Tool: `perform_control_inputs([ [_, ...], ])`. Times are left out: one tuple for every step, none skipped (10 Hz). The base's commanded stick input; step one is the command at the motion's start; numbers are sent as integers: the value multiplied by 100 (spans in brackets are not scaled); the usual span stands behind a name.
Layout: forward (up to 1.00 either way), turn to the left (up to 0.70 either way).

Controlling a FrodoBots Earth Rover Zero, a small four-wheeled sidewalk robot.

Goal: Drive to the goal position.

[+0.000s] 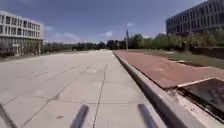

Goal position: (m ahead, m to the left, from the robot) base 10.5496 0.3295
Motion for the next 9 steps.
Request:
perform_control_inputs([
  [70, 0],
  [70, 0],
  [70, 0],
  [70, 0],
  [70, 0],
  [70, 0],
  [70, 0],
  [70, 0],
  [70, 0],
])
